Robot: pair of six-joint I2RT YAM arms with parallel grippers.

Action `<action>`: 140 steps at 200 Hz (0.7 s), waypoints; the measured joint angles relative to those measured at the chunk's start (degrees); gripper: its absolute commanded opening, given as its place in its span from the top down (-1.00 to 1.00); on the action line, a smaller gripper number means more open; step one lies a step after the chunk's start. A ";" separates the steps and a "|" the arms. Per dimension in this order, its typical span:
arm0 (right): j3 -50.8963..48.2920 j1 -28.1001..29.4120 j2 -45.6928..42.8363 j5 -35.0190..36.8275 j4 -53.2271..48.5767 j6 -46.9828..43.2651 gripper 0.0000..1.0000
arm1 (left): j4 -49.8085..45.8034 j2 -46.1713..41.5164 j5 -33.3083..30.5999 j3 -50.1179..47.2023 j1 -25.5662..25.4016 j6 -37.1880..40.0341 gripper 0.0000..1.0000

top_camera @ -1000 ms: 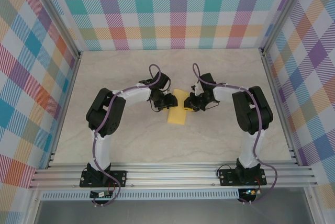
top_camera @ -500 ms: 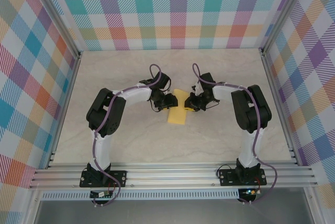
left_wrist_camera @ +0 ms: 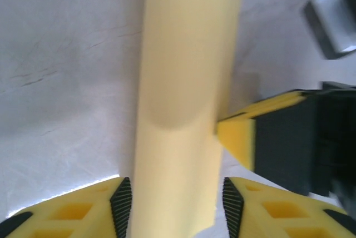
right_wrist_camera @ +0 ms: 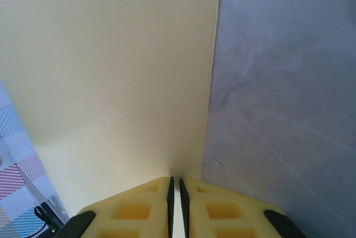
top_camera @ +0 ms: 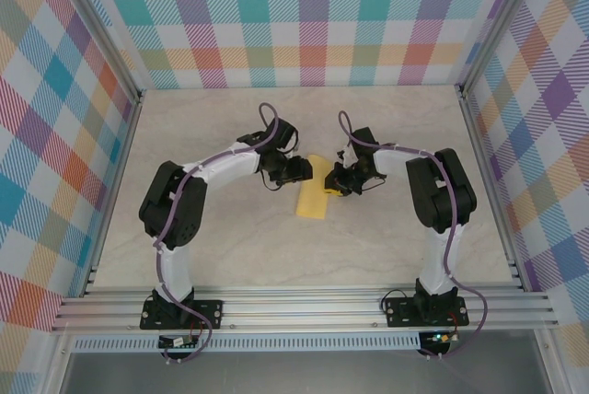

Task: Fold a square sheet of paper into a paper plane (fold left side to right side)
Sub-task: Hold the square sheet of paper at the center of the table, then first fold the square sheet of paper in half at the center of the table.

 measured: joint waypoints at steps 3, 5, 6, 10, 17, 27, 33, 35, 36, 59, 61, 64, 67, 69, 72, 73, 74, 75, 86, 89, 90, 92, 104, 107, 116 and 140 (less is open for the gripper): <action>0.00 0.00 0.00 0.00 0.00 0.00 0.73 | 0.31 -0.24 0.50 0.00 0.00 -0.02 0.16; 0.00 0.00 0.00 0.00 0.00 0.00 0.73 | 0.46 -0.33 0.68 0.00 0.00 0.11 0.17; 0.00 0.00 0.00 0.00 0.00 0.00 0.73 | 0.52 -0.37 0.76 0.00 0.00 0.07 0.18; 0.00 0.00 0.00 0.00 0.00 0.00 0.73 | 1.01 -0.44 1.51 0.00 0.00 -0.02 0.21; 0.00 0.00 0.00 0.00 0.00 0.00 0.73 | 1.77 -0.48 2.58 0.00 0.00 -0.09 0.25; 0.00 0.00 0.00 0.00 -0.02 0.00 0.73 | 2.73 -0.28 4.07 -0.02 0.00 -0.31 0.29; 0.04 0.00 0.00 0.02 -0.07 0.00 0.73 | 3.28 -0.02 5.11 -0.02 -0.02 -0.46 0.30; 0.04 0.00 0.00 0.00 -0.07 0.00 0.72 | 3.43 0.11 5.49 0.00 -0.04 -0.61 0.30; 0.04 0.00 0.00 0.00 -0.07 0.00 0.72 | 3.48 0.13 5.60 0.00 -0.07 -0.61 0.30; 0.17 0.00 0.07 0.00 -0.22 0.00 0.72 | 4.87 2.54 8.20 0.42 -0.50 -0.90 0.32; 0.17 0.00 0.07 0.00 -0.26 0.00 0.72 | 4.94 2.75 8.24 0.42 -0.55 -0.90 0.33; 0.20 0.00 0.09 0.00 -0.26 0.00 0.72 | 5.11 3.10 8.44 0.44 -0.57 -0.96 0.33; 0.22 0.00 0.09 0.00 -0.28 0.00 0.72 | 5.25 3.56 8.63 0.44 -0.66 -1.05 0.33; 0.24 0.02 0.11 0.00 -0.31 0.00 0.72 | 5.25 3.78 8.70 0.44 -0.66 -1.05 0.33; 0.26 0.02 0.11 0.00 -0.35 0.00 0.72 | 5.35 4.07 8.83 0.44 -0.74 -1.05 0.33; 0.26 0.02 0.11 0.02 -0.35 0.00 0.72 | 5.38 4.26 8.85 0.44 -0.74 -1.05 0.33; 0.26 0.02 0.11 0.00 -0.35 0.00 0.72 | 5.40 4.35 8.85 0.44 -0.74 -1.05 0.33; 0.26 0.02 0.11 0.00 -0.37 0.00 0.72 | 5.40 4.46 8.85 0.44 -0.74 -1.05 0.33; 0.26 0.02 0.11 0.02 -0.39 0.00 0.72 | 5.51 5.68 8.85 0.44 -0.85 -1.05 0.35; 0.26 0.02 0.11 0.02 -0.42 0.00 0.72 | 5.51 5.92 8.79 0.44 -0.85 -1.05 0.35; 0.26 0.02 0.11 0.02 -0.42 0.00 0.72 | 5.51 6.03 8.79 0.44 -0.85 -1.03 0.35; 0.26 0.02 0.11 0.02 -0.42 0.00 0.72 | 5.51 6.14 8.74 0.44 -0.85 -1.05 0.36; 0.28 0.02 0.11 0.02 -0.44 0.00 0.72 | 5.18 6.88 8.31 0.44 -0.85 -1.03 0.37; 0.31 0.02 0.11 0.02 -0.44 0.00 0.72 | 5.07 7.04 8.11 0.44 -0.85 -1.03 0.37; 0.37 0.02 0.11 0.02 -0.55 0.00 0.72 | 4.66 7.28 7.74 0.44 -0.85 -1.03 0.38; 0.66 0.02 0.22 0.15 -0.96 -0.02 0.72 | 4.22 7.58 7.04 0.44 -0.63 -1.05 0.39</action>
